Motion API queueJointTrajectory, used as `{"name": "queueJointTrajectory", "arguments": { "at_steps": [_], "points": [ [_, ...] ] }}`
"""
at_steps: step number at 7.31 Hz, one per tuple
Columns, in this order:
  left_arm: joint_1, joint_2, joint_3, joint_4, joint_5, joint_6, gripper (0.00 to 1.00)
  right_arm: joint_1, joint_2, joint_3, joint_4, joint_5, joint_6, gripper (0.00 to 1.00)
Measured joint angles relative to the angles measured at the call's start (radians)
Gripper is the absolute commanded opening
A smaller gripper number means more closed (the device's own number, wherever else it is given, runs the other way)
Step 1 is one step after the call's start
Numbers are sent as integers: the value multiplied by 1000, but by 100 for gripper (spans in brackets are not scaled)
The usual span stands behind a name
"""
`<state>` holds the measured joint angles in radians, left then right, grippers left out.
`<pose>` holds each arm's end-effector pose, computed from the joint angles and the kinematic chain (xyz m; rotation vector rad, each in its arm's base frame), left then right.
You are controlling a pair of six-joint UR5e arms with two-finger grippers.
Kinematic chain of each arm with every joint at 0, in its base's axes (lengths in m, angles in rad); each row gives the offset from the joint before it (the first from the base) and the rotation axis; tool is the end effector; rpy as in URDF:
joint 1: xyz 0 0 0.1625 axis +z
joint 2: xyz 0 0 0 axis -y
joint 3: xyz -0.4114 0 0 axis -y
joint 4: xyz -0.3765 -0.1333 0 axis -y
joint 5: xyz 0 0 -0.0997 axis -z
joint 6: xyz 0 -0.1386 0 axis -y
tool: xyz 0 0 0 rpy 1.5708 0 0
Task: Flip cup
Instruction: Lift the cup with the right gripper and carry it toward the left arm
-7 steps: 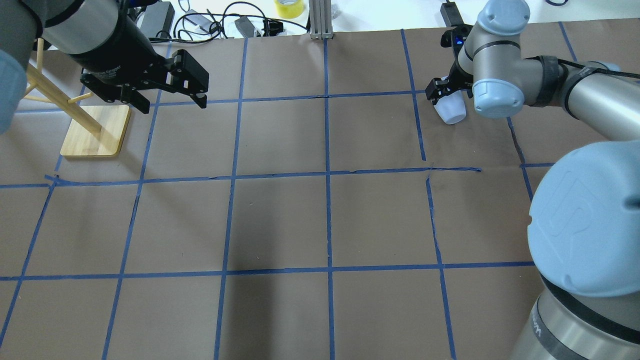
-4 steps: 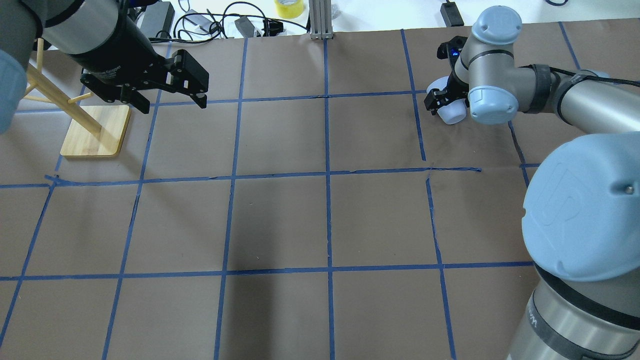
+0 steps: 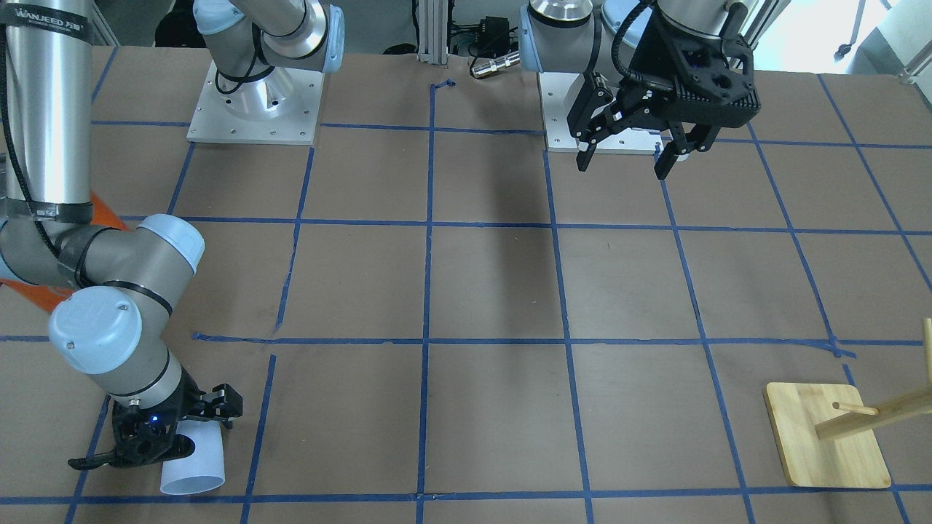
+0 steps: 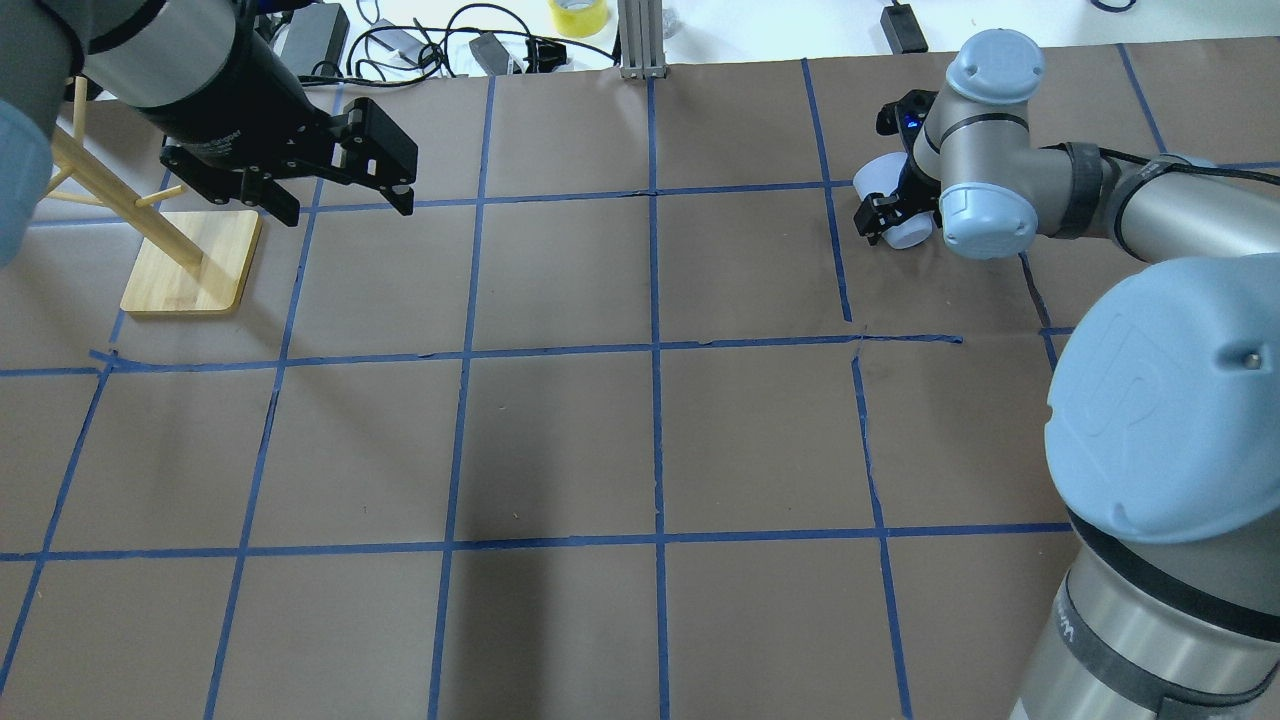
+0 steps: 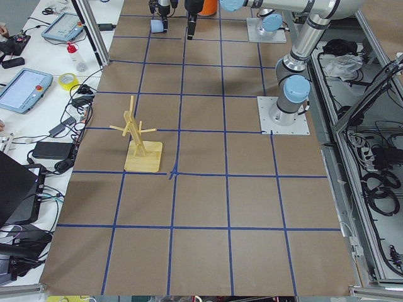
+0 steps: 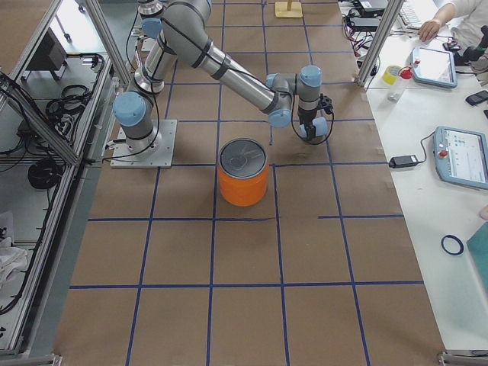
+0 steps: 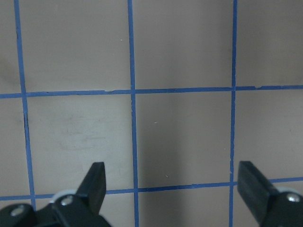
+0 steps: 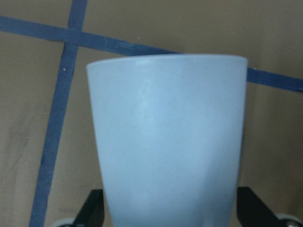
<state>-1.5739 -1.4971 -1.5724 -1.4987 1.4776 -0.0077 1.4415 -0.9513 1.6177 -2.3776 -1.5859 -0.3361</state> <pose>-0.1476 -0.4633 0.4777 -0.0033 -3.0400 0.2188 0.0459 -0.6644 0.1414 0.3171 -3.0714 0.2059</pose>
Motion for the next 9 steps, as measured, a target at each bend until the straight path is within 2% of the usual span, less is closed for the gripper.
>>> {"name": "queueJointTrajectory", "arguments": {
  "at_steps": [1, 2, 3, 5, 7, 9],
  "points": [
    [0, 0, 0, 0, 0, 0, 100, -1, 5, 0, -1, 2, 0, 57],
    [0, 0, 0, 0, 0, 0, 100, -1, 13, 0, -2, 2, 0, 28],
    [-1, 0, 0, 0, 0, 0, 100, -2, 17, -4, 0, 2, 2, 18],
    [-1, 1, 0, -1, -1, -1, 100, -2, 5, -20, 11, 0, 5, 15],
    [0, 1, -1, -1, -1, -1, 100, 14, -65, -35, 76, 7, 22, 15],
    [1, 1, -1, -2, 1, -2, 100, 91, -141, -45, 144, 6, 97, 14]
  ]
}}
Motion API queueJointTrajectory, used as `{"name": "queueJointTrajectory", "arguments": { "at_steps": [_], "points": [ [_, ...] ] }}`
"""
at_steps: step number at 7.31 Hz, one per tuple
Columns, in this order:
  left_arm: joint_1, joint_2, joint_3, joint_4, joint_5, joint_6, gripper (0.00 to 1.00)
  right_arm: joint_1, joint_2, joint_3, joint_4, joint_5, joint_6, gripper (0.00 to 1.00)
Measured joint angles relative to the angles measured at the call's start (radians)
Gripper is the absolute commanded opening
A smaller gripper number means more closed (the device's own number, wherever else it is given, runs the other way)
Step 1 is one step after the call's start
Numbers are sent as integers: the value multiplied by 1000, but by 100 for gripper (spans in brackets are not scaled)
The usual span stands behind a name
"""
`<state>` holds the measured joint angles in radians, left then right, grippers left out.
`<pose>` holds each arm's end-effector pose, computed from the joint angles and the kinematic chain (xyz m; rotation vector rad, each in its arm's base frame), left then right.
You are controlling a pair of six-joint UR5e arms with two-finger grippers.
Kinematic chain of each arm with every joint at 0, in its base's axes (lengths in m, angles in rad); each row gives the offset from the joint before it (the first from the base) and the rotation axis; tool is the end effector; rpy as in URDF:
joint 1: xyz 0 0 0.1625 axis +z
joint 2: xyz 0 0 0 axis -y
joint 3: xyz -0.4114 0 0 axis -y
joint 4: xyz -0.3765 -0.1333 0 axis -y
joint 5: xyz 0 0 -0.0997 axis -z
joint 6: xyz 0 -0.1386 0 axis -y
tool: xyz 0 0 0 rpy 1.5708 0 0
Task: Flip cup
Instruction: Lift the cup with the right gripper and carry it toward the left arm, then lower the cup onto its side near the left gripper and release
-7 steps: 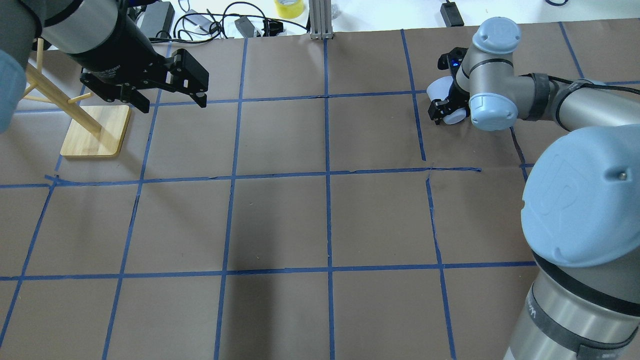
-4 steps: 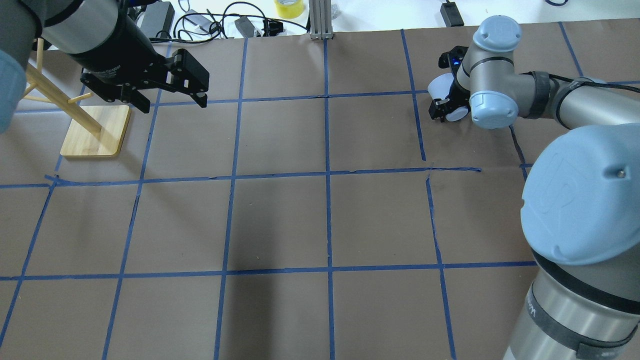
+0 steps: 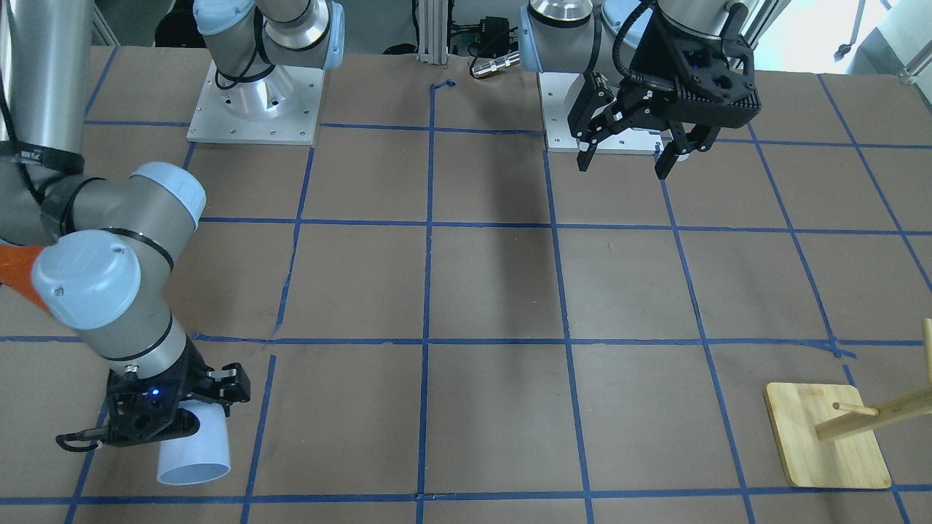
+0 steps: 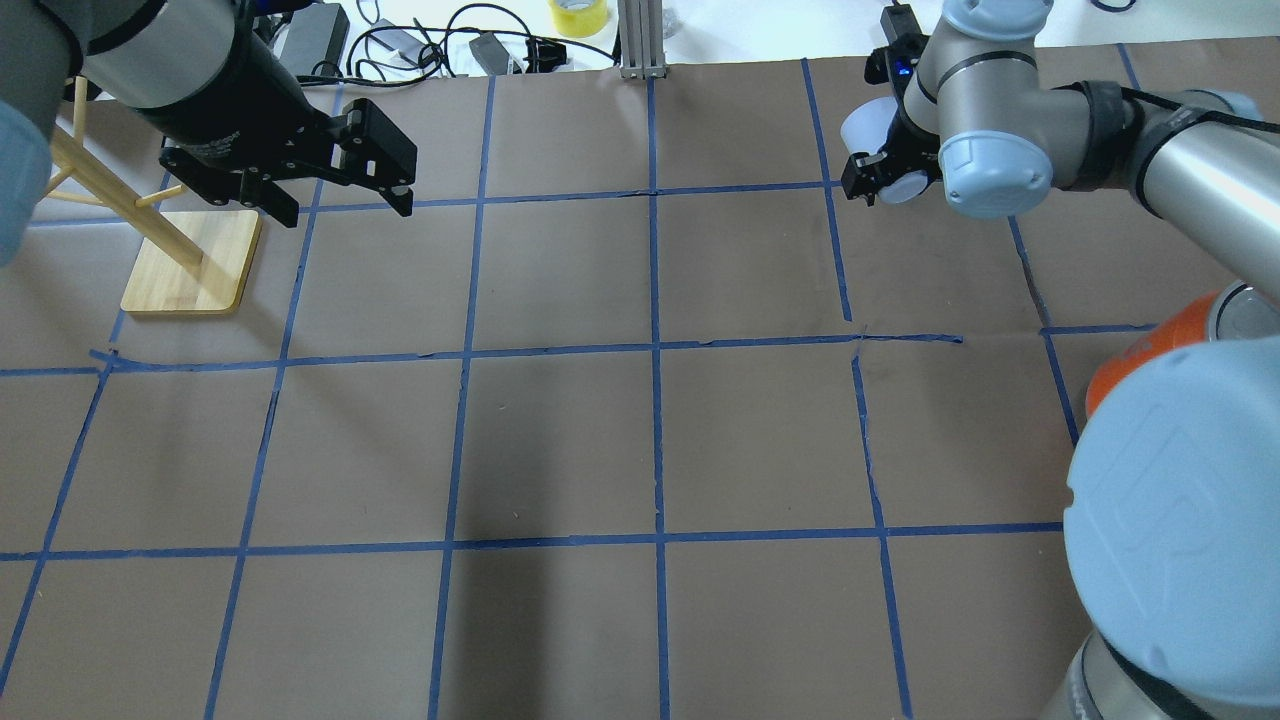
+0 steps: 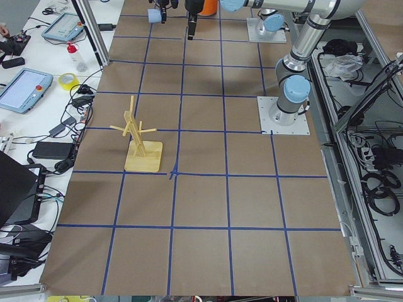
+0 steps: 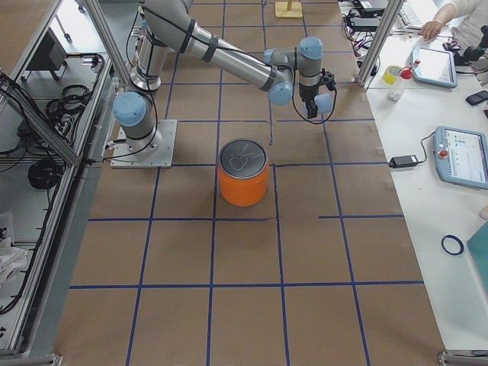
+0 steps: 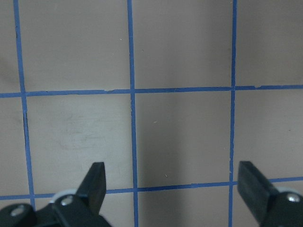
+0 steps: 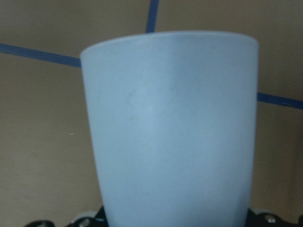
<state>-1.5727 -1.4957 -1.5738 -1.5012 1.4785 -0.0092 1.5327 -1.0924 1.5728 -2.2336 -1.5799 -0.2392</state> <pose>-0.1470 -0.4626 0.4773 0.0011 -3.0412 0.2150 0.1073 -0.6510 0.2355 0.3094 -3.0794 0.2784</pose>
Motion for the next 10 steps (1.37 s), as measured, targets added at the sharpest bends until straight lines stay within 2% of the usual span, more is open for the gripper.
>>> {"name": "queueJointTrajectory", "arguments": {
  "at_steps": [2, 4, 6, 8, 10],
  "points": [
    [0, 0, 0, 0, 0, 0, 100, 175, -15, -41, 13, -57, 11, 14],
    [1, 0, 0, 1, 0, 1, 100, 327, 26, -91, -17, -119, -182, 13],
    [1, 0, 1, 1, -3, 2, 100, 390, 79, -102, -123, -126, -438, 11],
    [0, 0, 1, 1, -4, 3, 100, 454, 150, -102, -226, -126, -611, 7],
    [0, 0, 2, 1, -4, 3, 100, 492, 197, -91, -309, -124, -775, 8]
  ]
}}
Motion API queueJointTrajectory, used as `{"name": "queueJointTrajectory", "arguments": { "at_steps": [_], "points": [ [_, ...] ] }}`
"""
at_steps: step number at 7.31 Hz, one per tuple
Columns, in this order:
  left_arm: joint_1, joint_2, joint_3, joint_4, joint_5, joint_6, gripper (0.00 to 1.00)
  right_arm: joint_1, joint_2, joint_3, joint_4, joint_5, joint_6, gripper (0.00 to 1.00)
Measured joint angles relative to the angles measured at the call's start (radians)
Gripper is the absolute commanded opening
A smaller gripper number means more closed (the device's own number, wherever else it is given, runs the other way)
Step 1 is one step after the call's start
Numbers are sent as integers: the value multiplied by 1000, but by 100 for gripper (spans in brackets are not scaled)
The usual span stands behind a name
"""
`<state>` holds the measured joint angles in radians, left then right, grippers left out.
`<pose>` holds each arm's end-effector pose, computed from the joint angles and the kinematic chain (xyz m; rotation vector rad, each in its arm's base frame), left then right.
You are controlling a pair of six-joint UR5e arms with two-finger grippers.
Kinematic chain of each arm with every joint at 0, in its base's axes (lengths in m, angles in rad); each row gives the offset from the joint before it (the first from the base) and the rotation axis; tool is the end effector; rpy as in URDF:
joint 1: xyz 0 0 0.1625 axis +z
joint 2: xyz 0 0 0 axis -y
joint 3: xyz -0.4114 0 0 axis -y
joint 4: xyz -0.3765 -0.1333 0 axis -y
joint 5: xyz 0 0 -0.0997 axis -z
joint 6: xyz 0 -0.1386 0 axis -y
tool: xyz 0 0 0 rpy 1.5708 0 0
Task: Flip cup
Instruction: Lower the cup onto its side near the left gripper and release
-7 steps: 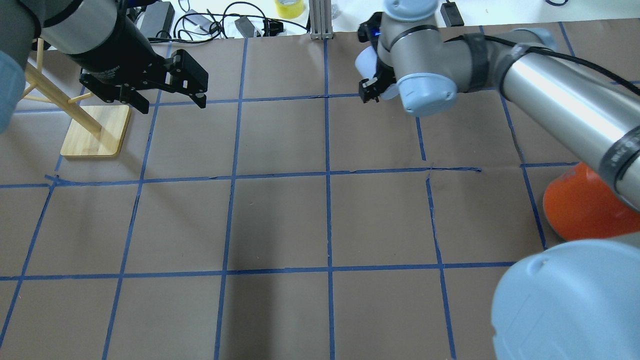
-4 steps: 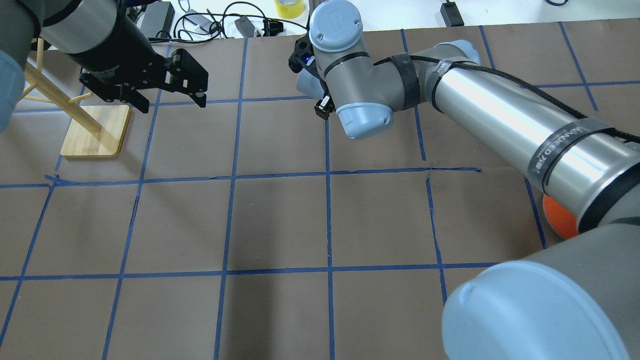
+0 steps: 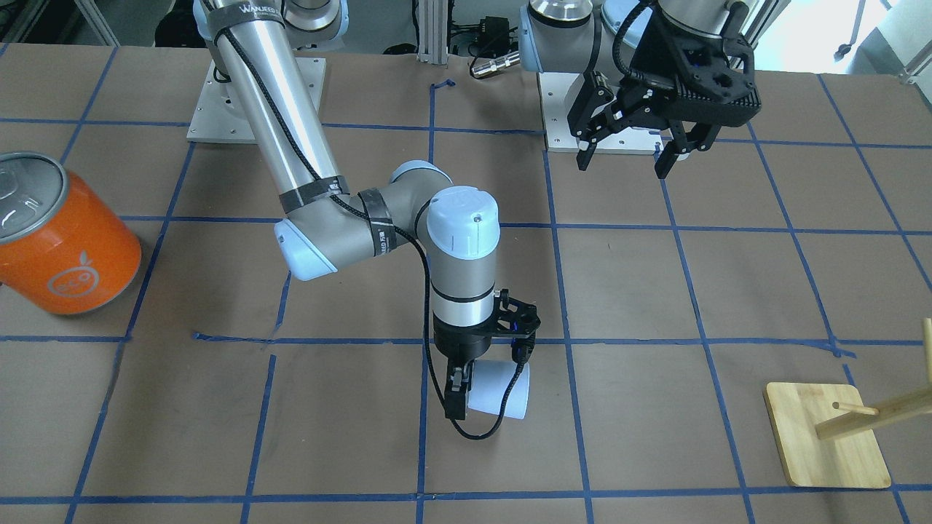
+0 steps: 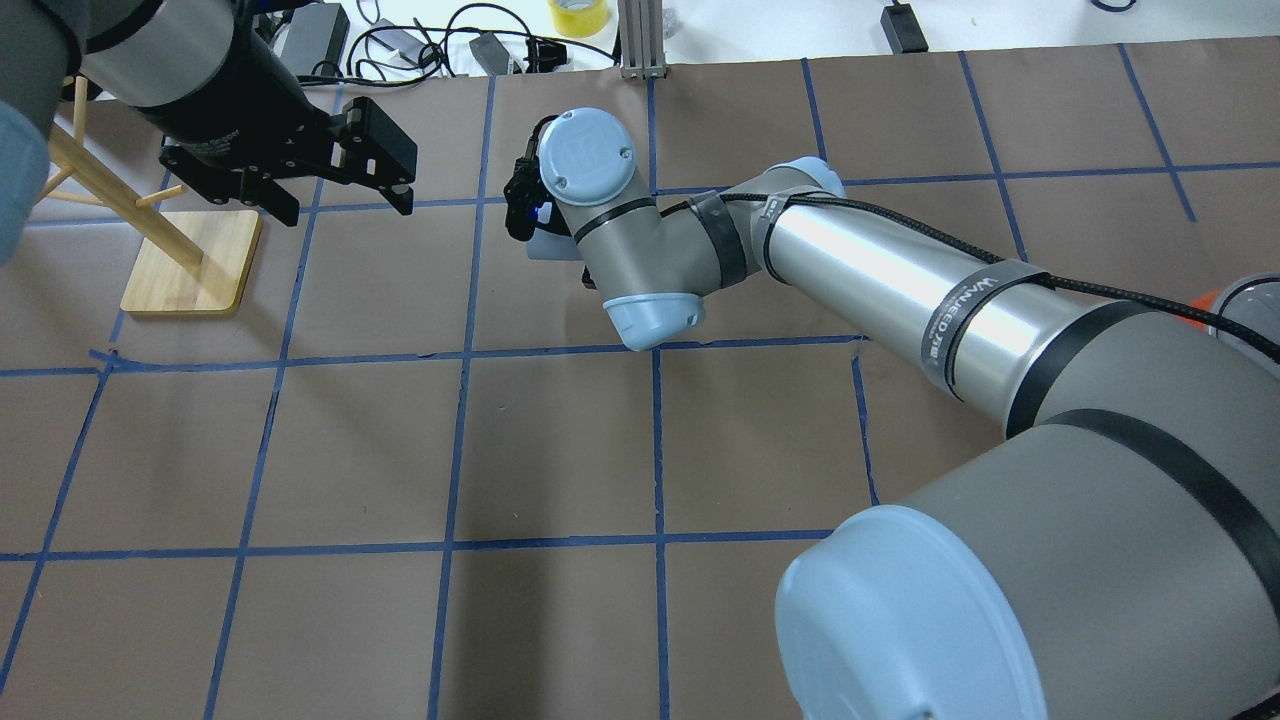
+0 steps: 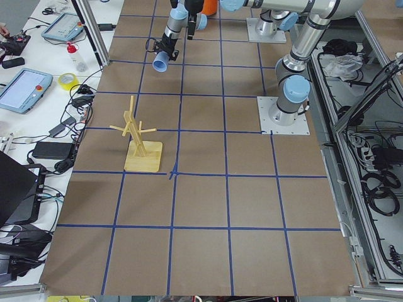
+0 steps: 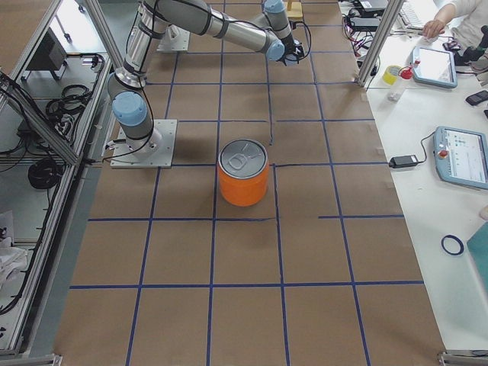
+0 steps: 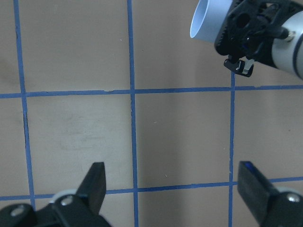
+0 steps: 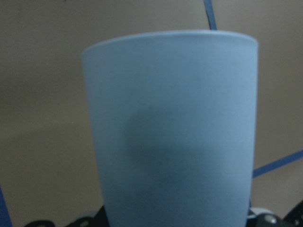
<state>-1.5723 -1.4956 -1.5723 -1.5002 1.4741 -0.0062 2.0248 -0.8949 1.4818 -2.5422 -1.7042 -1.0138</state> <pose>-0.1474 -0.4629 0.4783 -0.0035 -3.0367 0.2189 0.4167 -0.5920 0.1850 1.8940 -2.1556 0.4838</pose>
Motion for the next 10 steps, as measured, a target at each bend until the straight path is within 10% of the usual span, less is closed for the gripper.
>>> {"name": "queueJointTrajectory", "arguments": {
  "at_steps": [4, 9, 10],
  "points": [
    [0, -1, 0, 0, -1, 0, 100, 28, 4, 77, -13, -2, -87, 13],
    [-2, -2, -3, 1, -2, 0, 100, 52, 3, 92, -2, -2, -78, 44],
    [-1, -2, -4, 0, -2, 0, 100, 54, 3, 92, -2, -2, -77, 63]
  ]
}}
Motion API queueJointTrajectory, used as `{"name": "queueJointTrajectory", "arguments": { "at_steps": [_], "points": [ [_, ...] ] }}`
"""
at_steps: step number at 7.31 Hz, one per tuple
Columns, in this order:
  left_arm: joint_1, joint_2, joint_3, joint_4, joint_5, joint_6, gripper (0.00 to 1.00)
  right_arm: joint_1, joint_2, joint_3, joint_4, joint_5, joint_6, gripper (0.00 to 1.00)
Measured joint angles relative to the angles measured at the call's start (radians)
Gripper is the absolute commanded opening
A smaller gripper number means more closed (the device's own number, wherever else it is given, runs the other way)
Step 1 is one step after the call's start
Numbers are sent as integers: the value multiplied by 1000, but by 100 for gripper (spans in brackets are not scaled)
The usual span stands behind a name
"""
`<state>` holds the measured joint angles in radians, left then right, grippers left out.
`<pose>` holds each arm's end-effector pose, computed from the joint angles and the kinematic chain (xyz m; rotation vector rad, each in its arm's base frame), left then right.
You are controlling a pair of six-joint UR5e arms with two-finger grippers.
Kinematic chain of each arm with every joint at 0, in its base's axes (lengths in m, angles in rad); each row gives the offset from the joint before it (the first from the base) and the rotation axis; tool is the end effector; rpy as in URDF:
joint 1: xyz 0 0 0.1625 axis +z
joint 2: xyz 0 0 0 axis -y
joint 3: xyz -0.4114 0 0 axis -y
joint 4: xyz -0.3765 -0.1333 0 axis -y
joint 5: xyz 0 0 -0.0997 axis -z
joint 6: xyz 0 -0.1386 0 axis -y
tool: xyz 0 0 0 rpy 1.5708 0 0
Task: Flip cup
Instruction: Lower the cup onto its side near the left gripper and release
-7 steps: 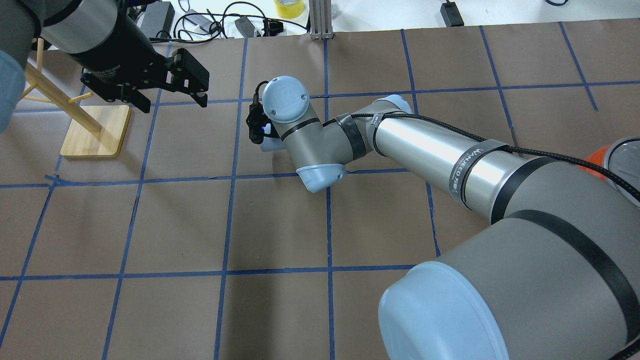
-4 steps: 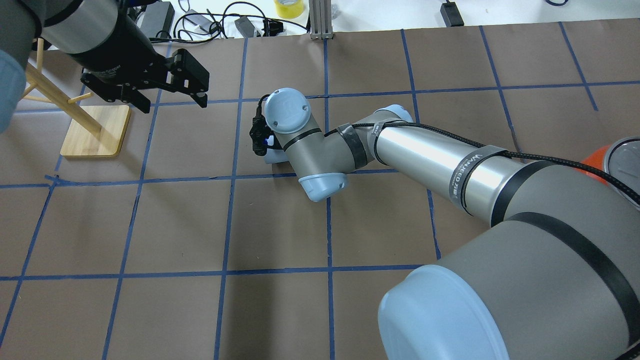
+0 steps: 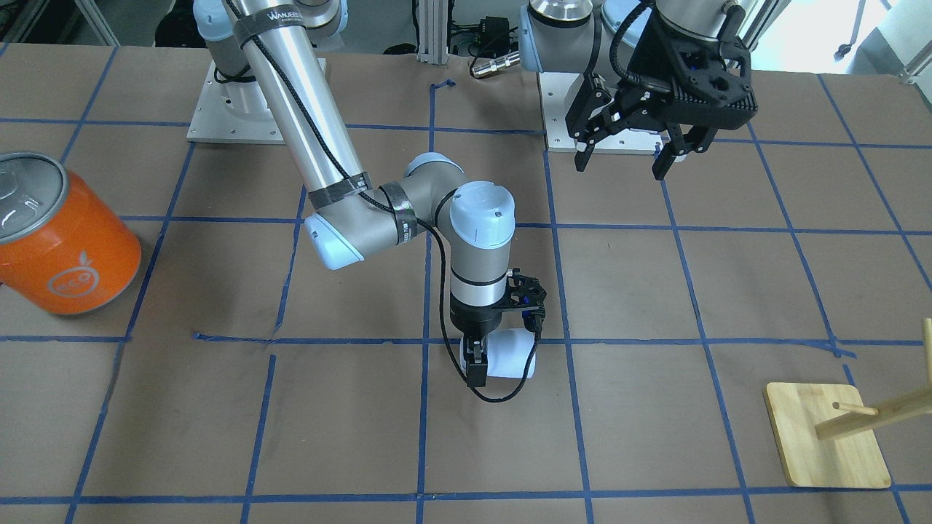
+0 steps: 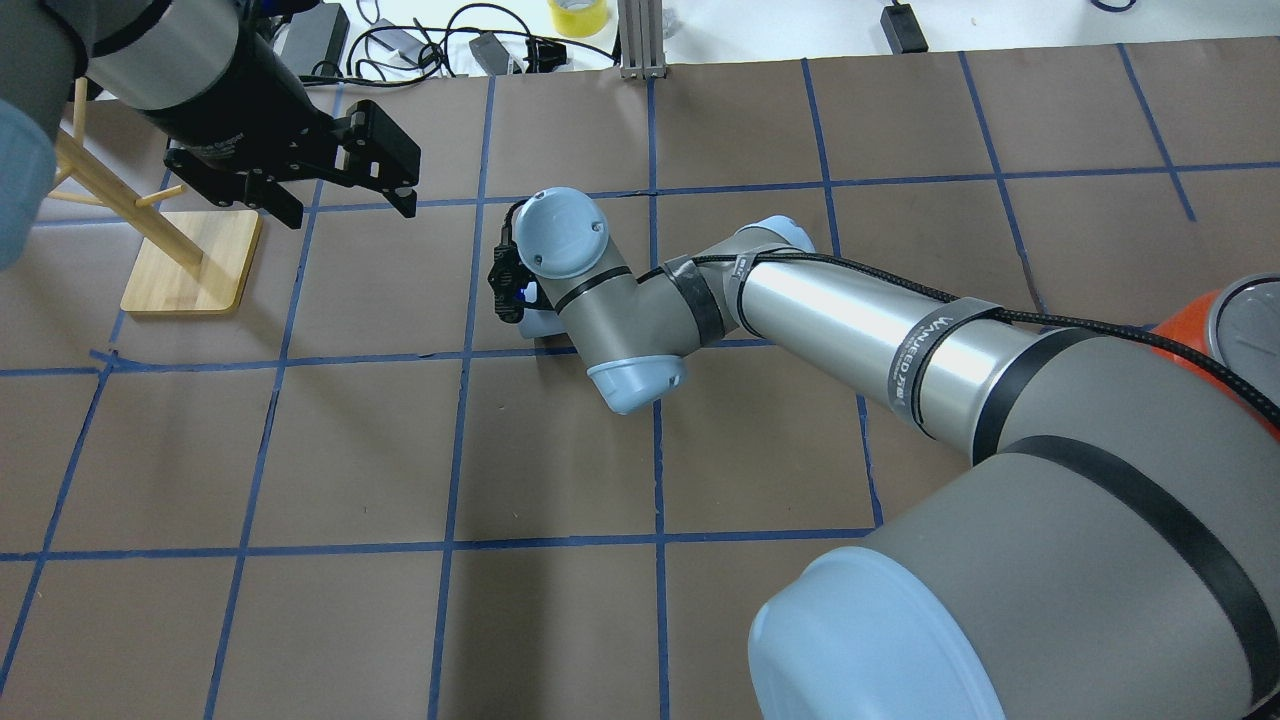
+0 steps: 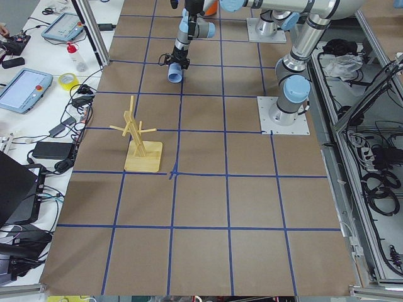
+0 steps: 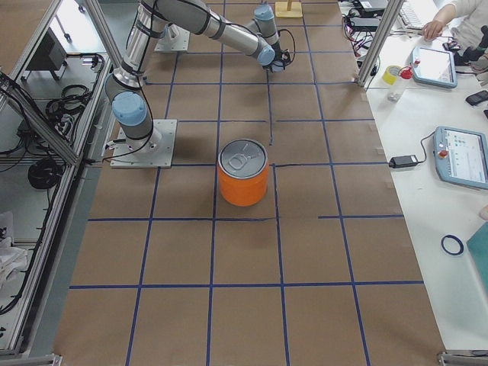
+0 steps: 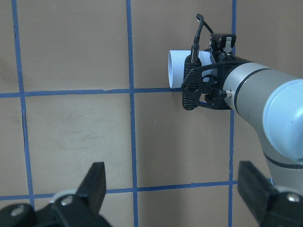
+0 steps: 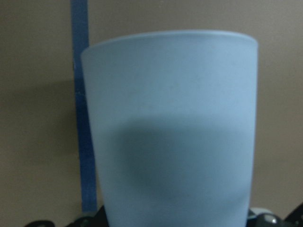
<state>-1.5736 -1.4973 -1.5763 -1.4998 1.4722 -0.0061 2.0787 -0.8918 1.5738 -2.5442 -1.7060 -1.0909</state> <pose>-0.1482 -0.4629 0.4756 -0.0054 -3.0353 0.2106 0.4336 -0.5433 0.1424 2.0651 -2.0483 0.3522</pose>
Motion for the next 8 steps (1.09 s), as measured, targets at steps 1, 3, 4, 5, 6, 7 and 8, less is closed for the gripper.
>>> {"name": "queueJointTrajectory", "arguments": {
  "at_steps": [1, 3, 4, 5, 6, 7, 8],
  "points": [
    [1, 0, -1, -1, 2, 0, 100, 1, 0, 0, 0, 0, 1, 76],
    [2, 0, -2, -1, 1, 0, 100, 1, 1, 5, 0, 1, 2, 100],
    [2, 0, -2, -1, -3, 1, 100, 1, 0, 11, 0, 1, 2, 100],
    [2, 0, -2, -1, -4, 1, 100, 1, -1, 14, 0, 1, 2, 100],
    [1, 0, -2, -1, -3, 1, 100, 1, -5, 15, 0, 0, 3, 100],
    [1, -1, -2, -1, -3, 1, 100, 1, -17, 15, 14, 0, 3, 100],
    [1, -1, -4, -2, -4, 0, 100, 1, -41, 14, 51, 0, 4, 100]
  ]
}}
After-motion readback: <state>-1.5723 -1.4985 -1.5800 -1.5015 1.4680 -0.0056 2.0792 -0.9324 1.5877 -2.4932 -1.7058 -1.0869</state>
